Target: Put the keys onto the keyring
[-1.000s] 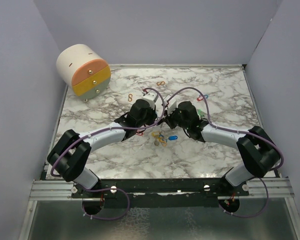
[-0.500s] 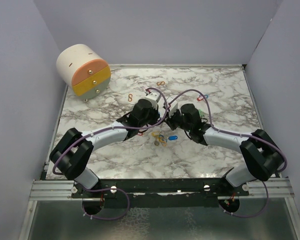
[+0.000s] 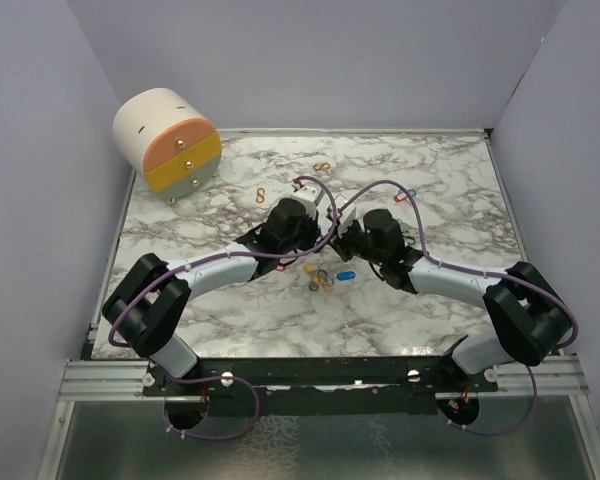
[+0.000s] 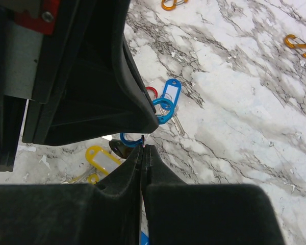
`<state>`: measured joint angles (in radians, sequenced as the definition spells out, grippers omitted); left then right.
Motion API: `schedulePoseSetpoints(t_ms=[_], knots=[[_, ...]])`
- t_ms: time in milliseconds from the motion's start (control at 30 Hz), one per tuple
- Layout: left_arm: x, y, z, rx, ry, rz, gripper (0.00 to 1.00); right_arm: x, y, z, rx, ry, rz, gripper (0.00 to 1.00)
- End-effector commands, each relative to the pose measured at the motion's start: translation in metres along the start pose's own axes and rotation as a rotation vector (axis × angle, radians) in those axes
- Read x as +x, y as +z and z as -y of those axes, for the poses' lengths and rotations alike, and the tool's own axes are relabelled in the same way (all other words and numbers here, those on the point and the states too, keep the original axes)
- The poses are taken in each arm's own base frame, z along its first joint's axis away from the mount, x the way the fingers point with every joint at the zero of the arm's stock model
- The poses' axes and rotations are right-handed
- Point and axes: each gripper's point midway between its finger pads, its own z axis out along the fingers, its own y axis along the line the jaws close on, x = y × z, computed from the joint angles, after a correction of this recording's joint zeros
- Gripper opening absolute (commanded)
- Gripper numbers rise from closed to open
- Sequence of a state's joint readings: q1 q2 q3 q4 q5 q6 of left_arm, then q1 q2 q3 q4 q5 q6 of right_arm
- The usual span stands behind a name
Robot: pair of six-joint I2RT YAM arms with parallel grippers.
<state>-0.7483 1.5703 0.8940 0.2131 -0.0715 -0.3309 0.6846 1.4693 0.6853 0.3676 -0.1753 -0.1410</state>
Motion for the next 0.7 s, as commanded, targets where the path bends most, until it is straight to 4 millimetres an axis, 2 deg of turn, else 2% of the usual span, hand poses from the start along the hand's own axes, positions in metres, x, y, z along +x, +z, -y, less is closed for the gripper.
schedulePoseSetpoints(t_ms=[0,600,667], knots=[[-0.022,0.002,0.013,0.04,-0.002,0.055,0.0,-0.02,-0.002,-0.006,-0.028,-0.034,0.067,0.01],[-0.032,0.006,0.007,-0.007,-0.019,0.088,0.0,-0.02,-0.004,-0.011,-0.045,-0.044,0.063,0.01],[-0.036,0.005,0.005,-0.023,-0.027,0.102,0.08,-0.02,-0.004,-0.01,-0.043,-0.043,0.061,0.01]])
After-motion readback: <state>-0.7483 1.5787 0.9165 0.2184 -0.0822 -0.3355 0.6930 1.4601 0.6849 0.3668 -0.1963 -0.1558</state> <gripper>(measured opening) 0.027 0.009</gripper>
